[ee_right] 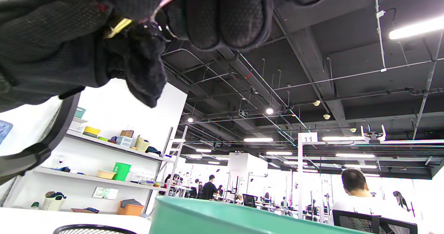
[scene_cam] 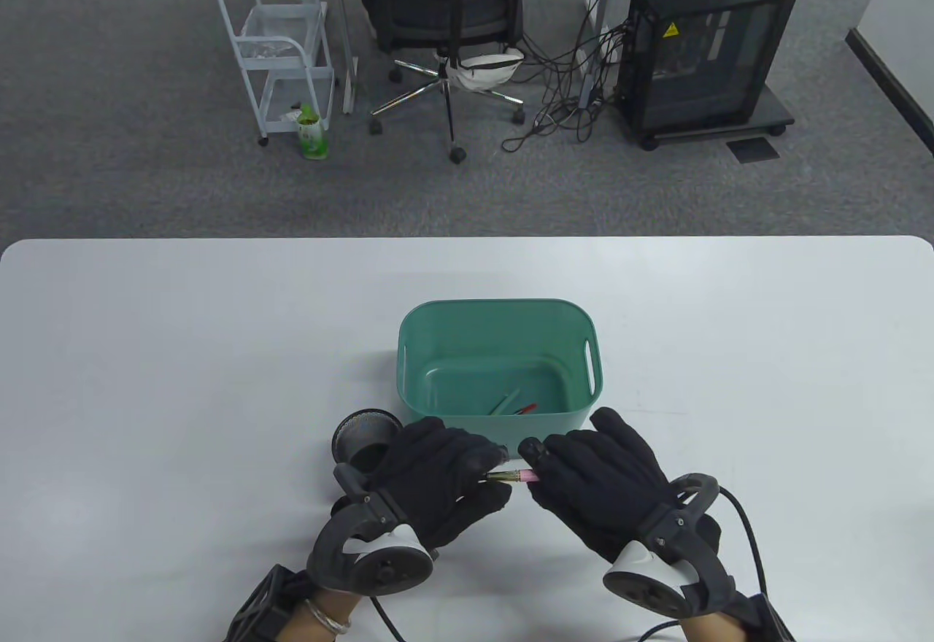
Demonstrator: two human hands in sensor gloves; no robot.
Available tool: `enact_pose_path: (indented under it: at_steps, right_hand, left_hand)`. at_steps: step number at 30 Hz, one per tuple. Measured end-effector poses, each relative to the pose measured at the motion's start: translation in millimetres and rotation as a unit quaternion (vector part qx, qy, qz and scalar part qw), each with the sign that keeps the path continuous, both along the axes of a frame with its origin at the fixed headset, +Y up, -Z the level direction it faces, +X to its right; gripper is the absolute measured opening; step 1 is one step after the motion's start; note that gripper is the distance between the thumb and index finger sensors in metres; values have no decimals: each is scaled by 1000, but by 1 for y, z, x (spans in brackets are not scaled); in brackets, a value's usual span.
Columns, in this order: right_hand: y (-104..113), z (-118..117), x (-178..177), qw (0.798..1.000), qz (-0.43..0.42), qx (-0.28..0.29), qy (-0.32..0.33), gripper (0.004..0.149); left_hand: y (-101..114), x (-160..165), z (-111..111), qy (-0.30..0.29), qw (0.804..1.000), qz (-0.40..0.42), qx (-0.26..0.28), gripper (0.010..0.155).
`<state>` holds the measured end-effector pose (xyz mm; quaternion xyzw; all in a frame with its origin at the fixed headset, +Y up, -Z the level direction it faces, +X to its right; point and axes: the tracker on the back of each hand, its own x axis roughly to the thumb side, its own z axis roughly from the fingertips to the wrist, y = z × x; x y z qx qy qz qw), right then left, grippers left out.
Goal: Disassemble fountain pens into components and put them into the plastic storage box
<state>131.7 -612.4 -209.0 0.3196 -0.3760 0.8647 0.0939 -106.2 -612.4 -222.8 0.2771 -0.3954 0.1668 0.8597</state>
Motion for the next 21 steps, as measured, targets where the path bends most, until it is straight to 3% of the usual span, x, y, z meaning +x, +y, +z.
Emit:
enact_pose_path:
  at_steps: [21]
  right_hand:
    - [0,0,1,1000,0,1,-1,45]
  left_hand:
    - [0,2,3,6,1000,-9,10,45]
